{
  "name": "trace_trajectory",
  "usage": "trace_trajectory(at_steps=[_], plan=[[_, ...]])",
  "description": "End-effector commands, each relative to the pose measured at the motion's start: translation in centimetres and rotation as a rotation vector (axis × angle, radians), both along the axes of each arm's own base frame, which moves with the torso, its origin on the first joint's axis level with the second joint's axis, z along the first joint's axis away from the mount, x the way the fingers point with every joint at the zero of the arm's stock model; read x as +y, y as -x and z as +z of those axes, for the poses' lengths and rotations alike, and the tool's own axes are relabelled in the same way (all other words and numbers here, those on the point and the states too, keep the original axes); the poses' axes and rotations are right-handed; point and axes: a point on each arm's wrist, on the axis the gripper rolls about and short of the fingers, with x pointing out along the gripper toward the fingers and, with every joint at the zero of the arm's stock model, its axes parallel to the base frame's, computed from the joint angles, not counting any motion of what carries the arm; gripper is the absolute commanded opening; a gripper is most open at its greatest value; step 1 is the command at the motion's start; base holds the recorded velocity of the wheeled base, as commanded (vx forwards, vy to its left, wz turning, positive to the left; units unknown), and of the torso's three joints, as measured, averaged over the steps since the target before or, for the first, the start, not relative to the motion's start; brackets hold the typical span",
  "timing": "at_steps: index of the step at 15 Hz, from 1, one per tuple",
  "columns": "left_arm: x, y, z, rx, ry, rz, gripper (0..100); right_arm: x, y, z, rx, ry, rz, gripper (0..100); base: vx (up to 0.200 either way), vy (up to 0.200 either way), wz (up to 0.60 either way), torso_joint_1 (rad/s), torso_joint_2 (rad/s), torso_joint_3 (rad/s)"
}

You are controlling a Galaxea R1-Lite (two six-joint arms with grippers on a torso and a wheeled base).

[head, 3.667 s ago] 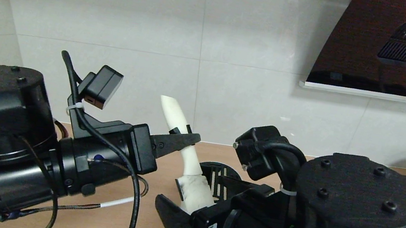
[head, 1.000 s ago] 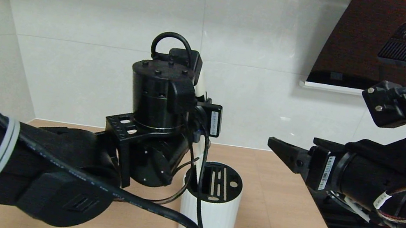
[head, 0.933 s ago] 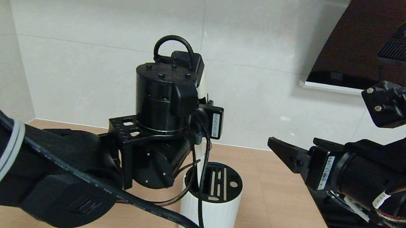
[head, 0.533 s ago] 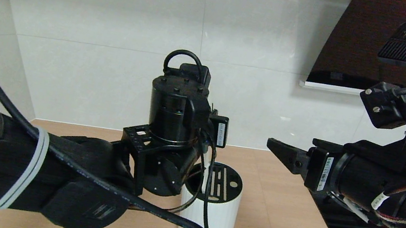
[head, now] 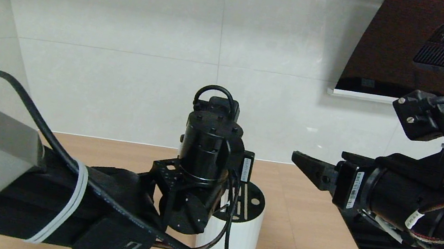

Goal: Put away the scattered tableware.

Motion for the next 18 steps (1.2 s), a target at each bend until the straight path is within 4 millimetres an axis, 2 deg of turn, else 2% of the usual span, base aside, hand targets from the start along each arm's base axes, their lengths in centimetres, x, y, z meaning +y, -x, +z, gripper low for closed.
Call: trace_trajectory(at_steps=[1,6,14,15,18], plan=[[-0.2,-0.2,-1.3,0.026,-0.023,0.001,0,0.1,-0.1,-0.1,0.004,0.002,-0.001,100,0.000,0.000,0.00,0.000,0.00,0.000],[-0.5,0.2,-3.0,0.072,-0.062,-0.009,0,0.2,-0.2,-0.3,0.009,0.008,-0.001,100,0.000,0.000,0.00,0.000,0.00,0.000],[-0.8,0.4,-3.3,0.081,-0.071,-0.017,0,0.2,-0.2,-0.5,0.012,0.011,-0.001,100,0.000,0.000,0.00,0.000,0.00,0.000],[-0.8,0.4,-3.3,0.081,-0.071,-0.017,100,0.2,-0.2,-0.5,0.012,0.011,-0.001,100,0.000,0.000,0.00,0.000,0.00,0.000],[-0.8,0.5,-3.2,0.080,-0.070,-0.020,100,0.2,-0.2,-0.5,0.011,0.013,-0.001,100,0.000,0.000,0.00,0.000,0.00,0.000]])
